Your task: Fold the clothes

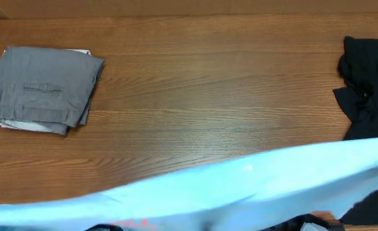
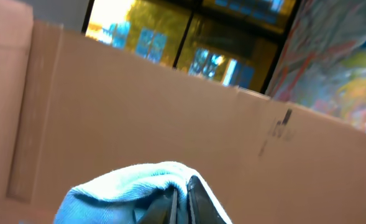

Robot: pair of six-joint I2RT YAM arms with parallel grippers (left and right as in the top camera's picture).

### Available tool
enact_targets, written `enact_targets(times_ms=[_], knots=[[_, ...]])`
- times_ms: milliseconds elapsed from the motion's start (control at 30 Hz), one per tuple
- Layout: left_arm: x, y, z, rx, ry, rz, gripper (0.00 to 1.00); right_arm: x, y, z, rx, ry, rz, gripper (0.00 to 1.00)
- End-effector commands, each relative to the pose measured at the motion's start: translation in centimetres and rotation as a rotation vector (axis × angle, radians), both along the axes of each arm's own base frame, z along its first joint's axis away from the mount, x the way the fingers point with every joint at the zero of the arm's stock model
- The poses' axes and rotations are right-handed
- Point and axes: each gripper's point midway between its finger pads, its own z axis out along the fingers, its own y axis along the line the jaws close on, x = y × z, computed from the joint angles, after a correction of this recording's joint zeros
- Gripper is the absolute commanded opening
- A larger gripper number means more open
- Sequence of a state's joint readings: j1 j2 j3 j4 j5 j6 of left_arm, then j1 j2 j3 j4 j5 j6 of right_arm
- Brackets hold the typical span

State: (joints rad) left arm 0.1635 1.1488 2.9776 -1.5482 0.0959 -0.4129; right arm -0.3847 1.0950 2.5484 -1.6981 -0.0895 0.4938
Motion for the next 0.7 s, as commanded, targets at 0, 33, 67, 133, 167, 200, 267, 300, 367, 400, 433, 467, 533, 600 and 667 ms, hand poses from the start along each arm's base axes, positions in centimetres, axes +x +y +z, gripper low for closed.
enact_targets(times_ms=[0,33,67,133,167,200,267,300,367,400,433,467,533,600,667], knots=[[2.1,0.8,-1.1,-0.005,0.079,0.021,0.04,0.6,-0.5,-0.4,0.005,0.024,-0.014,0.04],[2.5,0.8,-1.4,-0.008,0.097,0.021,0.04,0.8,-0.6,-0.7,0.009,0.034,-0.014,0.04],[3.0,0.9,-1.7,-0.011,0.120,0.021,0.04,1.1,-0.7,-1.1,0.015,0.050,-0.014,0.04],[4.1,1.1,-2.5,-0.017,0.166,0.020,0.04,1.8,-1.0,-2.0,0.030,0.088,-0.014,0.04],[4.8,1.2,-2.9,-0.021,0.194,0.019,0.04,2.3,-1.2,-2.5,0.039,0.110,-0.015,0.04],[5.6,1.3,-3.3,-0.024,0.224,0.020,0.04,2.8,-1.5,-3.2,0.049,0.139,-0.016,0.04],[7.6,1.6,-4.4,-0.033,0.294,0.019,0.04,4.1,-2.0,-4.4,0.066,0.194,-0.017,0.04],[8.6,1.7,-4.8,-0.038,0.324,0.019,0.04,4.7,-2.3,-4.9,0.069,0.221,-0.014,0.04],[10.7,2.0,-6.0,-0.048,0.393,0.014,0.04,6.4,-2.9,-6.2,0.075,0.284,-0.007,0.04],[11.8,2.1,-6.5,-0.053,0.427,0.008,0.04,7.1,-3.2,-6.8,0.085,0.313,-0.006,0.04],[13.0,2.1,-7.2,-0.058,0.465,-0.004,0.04,8.0,-3.5,-7.5,0.087,0.347,0.003,0.04],[14.1,2.1,-7.9,-0.063,0.499,-0.013,0.04,8.9,-3.8,-8.1,0.091,0.378,0.007,0.04],[16.7,2.3,-9.5,-0.077,0.582,-0.029,0.04,10.7,-4.6,-9.7,0.115,0.444,0.010,0.04],[19.2,2.5,-11.1,-0.090,0.657,-0.037,0.04,12.3,-5.2,-11.0,0.137,0.499,0.013,0.04],[21.5,2.9,-12.7,-0.092,0.729,-0.037,0.04,13.9,-5.9,-12.6,0.161,0.560,0.014,0.04]])
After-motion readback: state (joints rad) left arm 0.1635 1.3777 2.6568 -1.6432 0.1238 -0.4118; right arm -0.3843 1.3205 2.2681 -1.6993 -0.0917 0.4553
